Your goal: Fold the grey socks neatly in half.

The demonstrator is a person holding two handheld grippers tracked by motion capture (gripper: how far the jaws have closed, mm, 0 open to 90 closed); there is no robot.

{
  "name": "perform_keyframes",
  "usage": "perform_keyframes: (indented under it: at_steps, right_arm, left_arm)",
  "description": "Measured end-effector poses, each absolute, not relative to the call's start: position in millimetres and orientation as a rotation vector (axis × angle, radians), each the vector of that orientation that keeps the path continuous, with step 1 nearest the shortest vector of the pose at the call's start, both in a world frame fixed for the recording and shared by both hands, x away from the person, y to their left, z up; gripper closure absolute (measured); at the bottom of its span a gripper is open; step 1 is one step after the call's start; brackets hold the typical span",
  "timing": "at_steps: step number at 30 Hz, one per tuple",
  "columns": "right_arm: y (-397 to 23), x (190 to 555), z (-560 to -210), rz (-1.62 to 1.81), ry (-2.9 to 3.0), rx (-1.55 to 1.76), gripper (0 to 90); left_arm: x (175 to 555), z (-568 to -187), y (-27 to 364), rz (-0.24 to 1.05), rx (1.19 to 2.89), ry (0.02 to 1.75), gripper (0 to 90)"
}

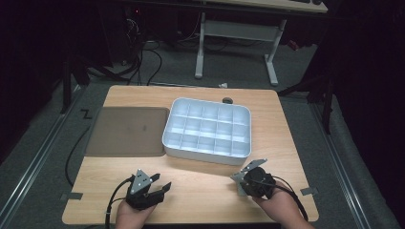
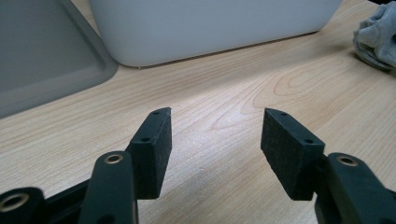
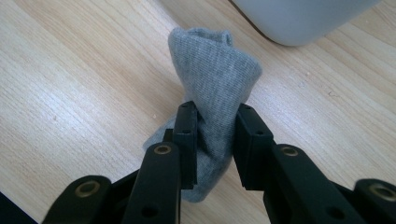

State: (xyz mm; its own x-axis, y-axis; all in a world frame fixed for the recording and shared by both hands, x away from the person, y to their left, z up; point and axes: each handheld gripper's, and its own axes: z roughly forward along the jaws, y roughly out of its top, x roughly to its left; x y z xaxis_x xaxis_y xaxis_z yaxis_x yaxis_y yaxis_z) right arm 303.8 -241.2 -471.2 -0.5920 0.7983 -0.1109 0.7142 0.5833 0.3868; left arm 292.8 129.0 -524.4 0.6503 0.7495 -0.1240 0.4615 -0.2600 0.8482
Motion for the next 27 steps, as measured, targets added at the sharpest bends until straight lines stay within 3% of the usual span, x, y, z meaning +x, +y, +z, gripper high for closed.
perform_keyframes:
  at_steps: [27]
  right_arm:
    - [-232,341,-463,0.187,2.751,1.288,73.8]
  left_arm:
    - [292,-525,128,0.373,1.915,0.949,44.2]
